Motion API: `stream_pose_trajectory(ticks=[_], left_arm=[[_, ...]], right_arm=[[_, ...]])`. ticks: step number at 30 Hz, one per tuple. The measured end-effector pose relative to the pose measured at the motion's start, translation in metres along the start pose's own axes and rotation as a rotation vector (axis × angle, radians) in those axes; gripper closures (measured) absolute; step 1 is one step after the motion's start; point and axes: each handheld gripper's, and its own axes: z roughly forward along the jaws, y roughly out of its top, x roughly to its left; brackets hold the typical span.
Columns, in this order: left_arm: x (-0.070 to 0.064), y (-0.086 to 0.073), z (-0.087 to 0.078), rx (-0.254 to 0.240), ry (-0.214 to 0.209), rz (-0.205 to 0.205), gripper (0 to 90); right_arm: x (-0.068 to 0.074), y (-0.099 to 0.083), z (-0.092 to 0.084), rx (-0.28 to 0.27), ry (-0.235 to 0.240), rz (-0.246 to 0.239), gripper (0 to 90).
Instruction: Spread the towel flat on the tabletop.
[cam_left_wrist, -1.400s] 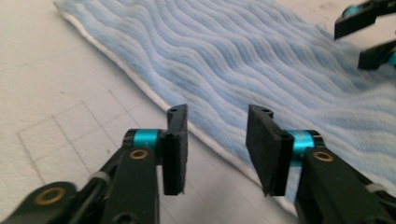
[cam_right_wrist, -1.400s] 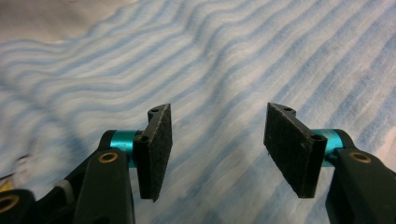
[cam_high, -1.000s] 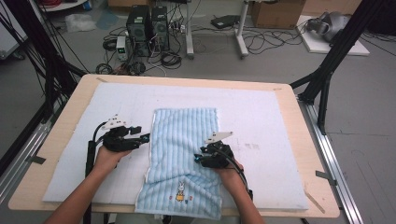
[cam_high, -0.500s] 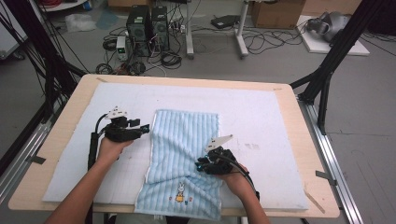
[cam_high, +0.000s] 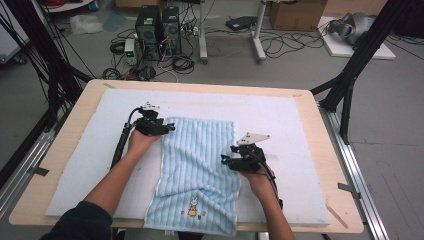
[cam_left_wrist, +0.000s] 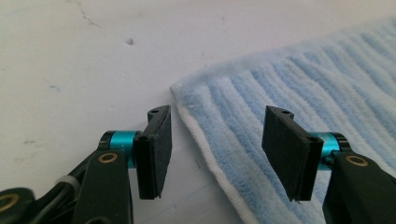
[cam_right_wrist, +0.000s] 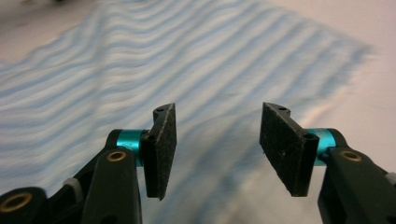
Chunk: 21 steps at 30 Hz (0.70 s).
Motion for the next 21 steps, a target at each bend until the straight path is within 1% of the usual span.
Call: stream_pose_trajectory(ticks=[1,2,3,4,5,6,7,8,9,10,11,12,13,14,15,16,17,18,19,20,21], left_arm=[[0.000,0.000,0.000,0.000,0.000,0.000,43.0],[-0.004,0.000,0.004,-0.003,0.022,0.021,43.4],[-0.004,0.000,0.004,-0.003,0.022,0.021,44.6],[-0.006,0.000,0.004,-0.002,0.038,0.033,46.7],[-0.006,-0.001,0.005,-0.002,0.047,0.040,46.7],[-0.006,-0.001,0.004,-0.002,0.064,0.059,54.0],[-0.006,-0.001,0.004,-0.002,0.064,0.059,56.2],[-0.004,-0.001,0.004,-0.003,0.063,0.053,61.2],[-0.003,-0.001,0.004,-0.008,0.060,0.046,61.2],[0.002,-0.001,0.003,-0.011,0.036,-0.001,74.4],[0.002,-0.001,0.003,-0.011,0.036,-0.001,83.8],[0.004,-0.001,0.004,-0.022,0.030,-0.024,84.9],[0.004,-0.001,0.004,-0.024,0.024,-0.036,84.9],[0.005,-0.001,0.005,-0.029,0.024,-0.049,86.1],[0.005,-0.001,0.005,-0.030,0.023,-0.053,86.6],[0.007,-0.001,0.006,-0.037,0.019,-0.076,87.0],[0.007,-0.001,0.006,-0.037,0.019,-0.076,87.2],[0.012,-0.001,0.006,-0.038,-0.005,-0.119,87.5],[0.012,-0.001,0.006,-0.038,-0.005,-0.119,87.6],[0.015,-0.001,0.005,-0.038,-0.009,-0.142,87.6],[0.016,-0.001,0.006,-0.037,-0.006,-0.149,87.6]], right_arm=[[0.000,0.000,0.000,0.000,0.000,0.000,45.7],[-0.011,0.003,0.001,-0.001,-0.037,0.020,45.6],[-0.011,0.003,0.001,-0.001,-0.037,0.020,45.6],[-0.024,0.007,0.003,-0.011,-0.083,0.043,46.0],[-0.024,0.007,0.003,-0.011,-0.083,0.043,46.0],[-0.037,0.010,0.007,-0.013,-0.114,0.072,46.1],[-0.037,0.010,0.007,-0.013,-0.114,0.072,46.1],[-0.048,0.013,0.011,-0.013,-0.129,0.102,47.6],[-0.048,0.013,0.011,-0.013,-0.129,0.102,47.6],[-0.057,0.017,0.018,-0.005,-0.151,0.118,49.3],[-0.057,0.017,0.018,-0.005,-0.151,0.118,49.3],[-0.065,0.022,0.026,0.013,-0.174,0.135,51.1],[-0.065,0.022,0.026,0.013,-0.174,0.135,51.1],[-0.068,0.023,0.030,0.020,-0.179,0.138,51.0],[-0.072,0.026,0.035,0.031,-0.186,0.162,51.3],[-0.076,0.028,0.044,0.021,-0.193,0.193,53.1],[-0.076,0.028,0.044,0.021,-0.193,0.193,53.1],[-0.078,0.030,0.052,0.012,-0.202,0.205,56.1],[-0.078,0.030,0.052,0.012,-0.202,0.205,56.1],[-0.080,0.031,0.060,0.021,-0.196,0.221,60.7],[-0.080,0.031,0.060,0.021,-0.196,0.221,60.7]])
